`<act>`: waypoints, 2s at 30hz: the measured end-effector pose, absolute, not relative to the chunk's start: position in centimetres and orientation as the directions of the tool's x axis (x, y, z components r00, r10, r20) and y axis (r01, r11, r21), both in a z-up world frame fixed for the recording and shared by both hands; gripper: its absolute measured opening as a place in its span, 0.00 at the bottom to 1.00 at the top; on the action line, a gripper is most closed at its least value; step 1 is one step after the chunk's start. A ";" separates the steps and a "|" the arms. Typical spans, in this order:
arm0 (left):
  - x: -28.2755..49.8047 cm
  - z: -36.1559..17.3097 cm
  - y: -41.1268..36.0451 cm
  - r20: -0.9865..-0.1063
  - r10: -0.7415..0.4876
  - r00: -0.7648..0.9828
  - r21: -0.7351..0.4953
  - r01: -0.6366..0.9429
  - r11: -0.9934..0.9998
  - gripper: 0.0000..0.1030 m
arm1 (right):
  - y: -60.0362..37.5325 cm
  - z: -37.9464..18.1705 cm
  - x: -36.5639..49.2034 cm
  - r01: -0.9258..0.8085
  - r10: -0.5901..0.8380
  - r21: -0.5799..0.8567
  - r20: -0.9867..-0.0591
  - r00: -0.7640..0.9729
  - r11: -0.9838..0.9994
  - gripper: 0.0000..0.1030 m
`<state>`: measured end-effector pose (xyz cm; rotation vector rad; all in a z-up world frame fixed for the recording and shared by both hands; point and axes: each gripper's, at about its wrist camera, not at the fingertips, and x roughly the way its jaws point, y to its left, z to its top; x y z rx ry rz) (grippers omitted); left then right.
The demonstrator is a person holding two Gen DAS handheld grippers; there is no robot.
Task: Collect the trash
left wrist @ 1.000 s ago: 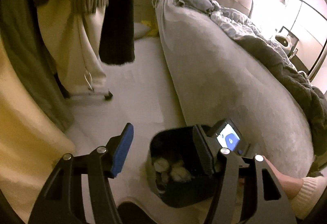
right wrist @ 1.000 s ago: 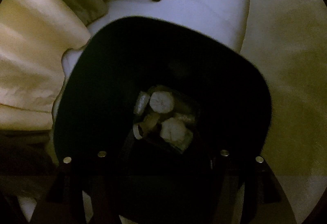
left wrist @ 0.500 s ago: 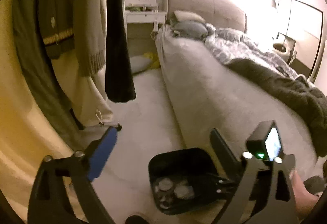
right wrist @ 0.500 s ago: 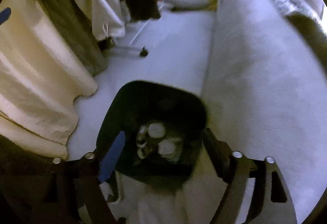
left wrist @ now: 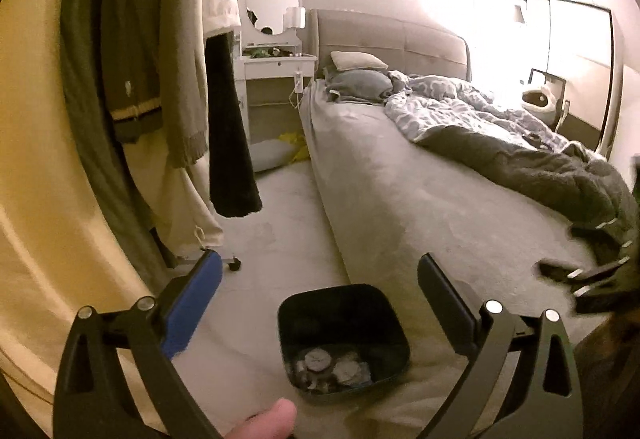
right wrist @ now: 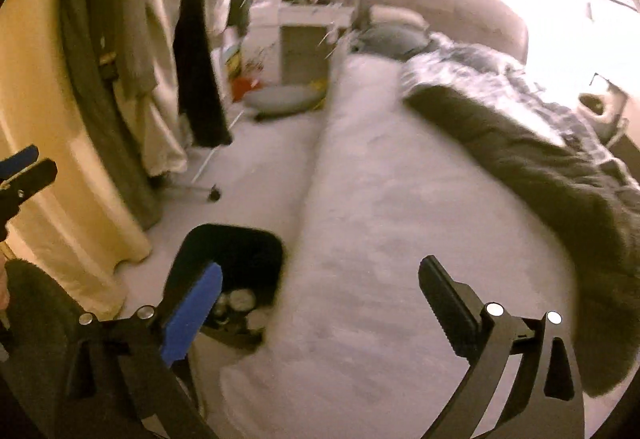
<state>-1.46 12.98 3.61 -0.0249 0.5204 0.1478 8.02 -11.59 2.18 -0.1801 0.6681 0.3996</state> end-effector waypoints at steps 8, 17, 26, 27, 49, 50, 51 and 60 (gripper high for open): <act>-3.0 3.6 11.8 -0.488 0.129 0.863 0.019 -0.137 0.990 0.97 | -20.3 4.4 3.3 -0.296 0.240 -0.034 -0.498 0.833 0.955 0.97; -4.0 2.9 9.3 -0.475 0.107 0.874 0.057 -0.091 0.994 0.97 | -25.8 3.0 0.4 -0.187 0.139 -0.058 -0.467 0.873 0.981 0.97; -3.4 1.9 7.9 -0.507 0.120 0.854 0.102 -0.079 0.992 0.97 | -26.2 2.2 0.7 -0.233 0.193 -0.017 -0.503 0.843 0.972 0.97; -3.4 1.8 7.9 -0.509 0.119 0.853 0.103 -0.078 0.992 0.97 | -26.2 2.2 0.8 -0.235 0.195 -0.016 -0.504 0.842 0.972 0.97; -3.2 1.3 8.8 -0.533 0.084 0.842 0.039 -0.075 0.996 0.97 | -26.0 2.5 0.4 -0.291 0.270 0.034 -0.491 0.828 0.956 0.97; -3.2 1.3 8.8 -0.533 0.085 0.842 0.040 -0.075 0.996 0.97 | -26.1 2.5 0.4 -0.291 0.269 0.033 -0.491 0.828 0.956 0.97; -3.2 1.3 8.8 -0.533 0.084 0.842 0.040 -0.074 0.996 0.97 | -26.1 2.4 0.4 -0.291 0.269 0.032 -0.491 0.828 0.956 0.97; -3.2 1.3 8.8 -0.535 0.091 0.840 0.045 -0.079 0.996 0.97 | -26.0 2.4 0.4 -0.290 0.269 0.034 -0.491 0.829 0.956 0.97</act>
